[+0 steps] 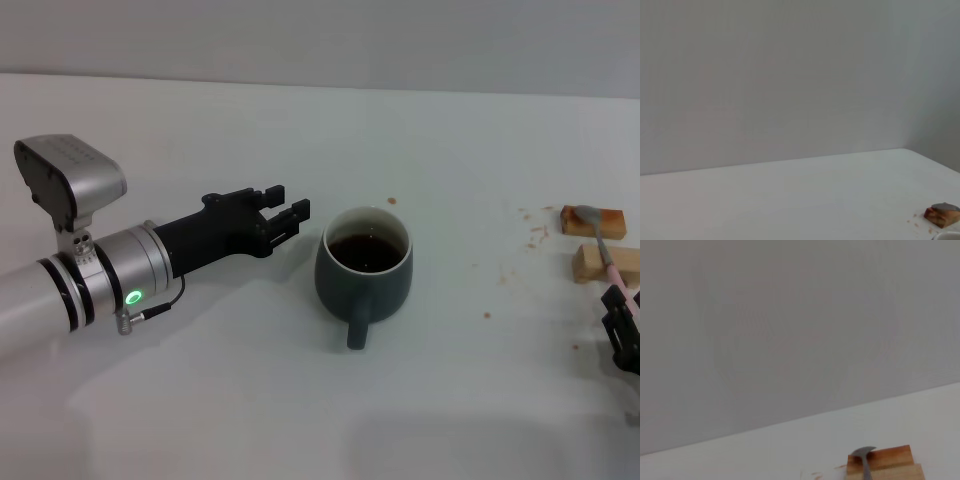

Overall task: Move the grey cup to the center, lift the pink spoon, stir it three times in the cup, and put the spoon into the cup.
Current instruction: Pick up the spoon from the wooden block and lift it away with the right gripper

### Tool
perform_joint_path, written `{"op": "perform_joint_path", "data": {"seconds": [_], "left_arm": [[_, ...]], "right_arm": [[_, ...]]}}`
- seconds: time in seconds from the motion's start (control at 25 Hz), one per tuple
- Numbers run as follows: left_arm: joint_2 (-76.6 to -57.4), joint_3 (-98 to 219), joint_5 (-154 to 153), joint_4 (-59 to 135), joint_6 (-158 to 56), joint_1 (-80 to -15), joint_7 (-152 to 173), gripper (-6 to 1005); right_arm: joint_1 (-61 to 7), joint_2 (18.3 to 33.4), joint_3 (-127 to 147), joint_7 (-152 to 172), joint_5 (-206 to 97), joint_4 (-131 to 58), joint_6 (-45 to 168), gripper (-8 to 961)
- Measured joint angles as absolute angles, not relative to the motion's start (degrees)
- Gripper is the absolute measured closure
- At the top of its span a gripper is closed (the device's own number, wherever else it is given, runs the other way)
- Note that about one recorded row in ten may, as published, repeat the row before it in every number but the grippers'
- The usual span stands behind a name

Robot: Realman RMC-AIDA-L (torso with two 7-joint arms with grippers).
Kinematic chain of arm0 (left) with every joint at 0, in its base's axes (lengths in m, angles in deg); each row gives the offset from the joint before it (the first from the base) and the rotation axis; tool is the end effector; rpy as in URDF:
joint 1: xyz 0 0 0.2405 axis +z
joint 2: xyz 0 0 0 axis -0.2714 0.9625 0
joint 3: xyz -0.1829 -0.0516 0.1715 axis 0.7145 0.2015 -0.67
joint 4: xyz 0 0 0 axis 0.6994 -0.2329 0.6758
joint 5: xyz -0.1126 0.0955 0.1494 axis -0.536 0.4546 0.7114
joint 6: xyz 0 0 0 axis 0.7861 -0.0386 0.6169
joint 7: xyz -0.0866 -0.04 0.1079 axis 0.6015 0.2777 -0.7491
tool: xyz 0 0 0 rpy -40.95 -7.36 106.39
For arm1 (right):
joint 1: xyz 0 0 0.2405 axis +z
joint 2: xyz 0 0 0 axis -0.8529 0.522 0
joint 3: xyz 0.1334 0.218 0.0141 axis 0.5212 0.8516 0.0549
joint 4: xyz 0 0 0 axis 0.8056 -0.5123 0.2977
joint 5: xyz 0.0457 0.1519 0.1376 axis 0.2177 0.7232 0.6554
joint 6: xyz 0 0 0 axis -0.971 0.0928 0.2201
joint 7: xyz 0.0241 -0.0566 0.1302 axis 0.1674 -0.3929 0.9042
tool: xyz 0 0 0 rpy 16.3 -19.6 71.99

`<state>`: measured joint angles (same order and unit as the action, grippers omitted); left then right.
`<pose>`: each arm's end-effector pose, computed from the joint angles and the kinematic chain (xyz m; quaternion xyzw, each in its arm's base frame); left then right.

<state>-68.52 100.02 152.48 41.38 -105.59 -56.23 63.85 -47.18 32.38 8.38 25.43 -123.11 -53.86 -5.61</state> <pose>-0.2646 0.3587 -0.0752 -0.8814 -0.2902 -0.2756 0.2508 0.3712 0.2072 -0.0584 -0.6766 0.3875 0.3116 0.5430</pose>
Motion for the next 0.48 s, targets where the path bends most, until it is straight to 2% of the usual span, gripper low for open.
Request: {"op": "perform_joint_path", "data": {"seconds": [0.48], "left_arm": [[-68.52,100.1,152.5,41.5,-105.6,-56.2,63.8,567]], "right_arm": [[-46.4,32.35,8.4,25.5,-123.1,-53.8,-5.0,573]]}}
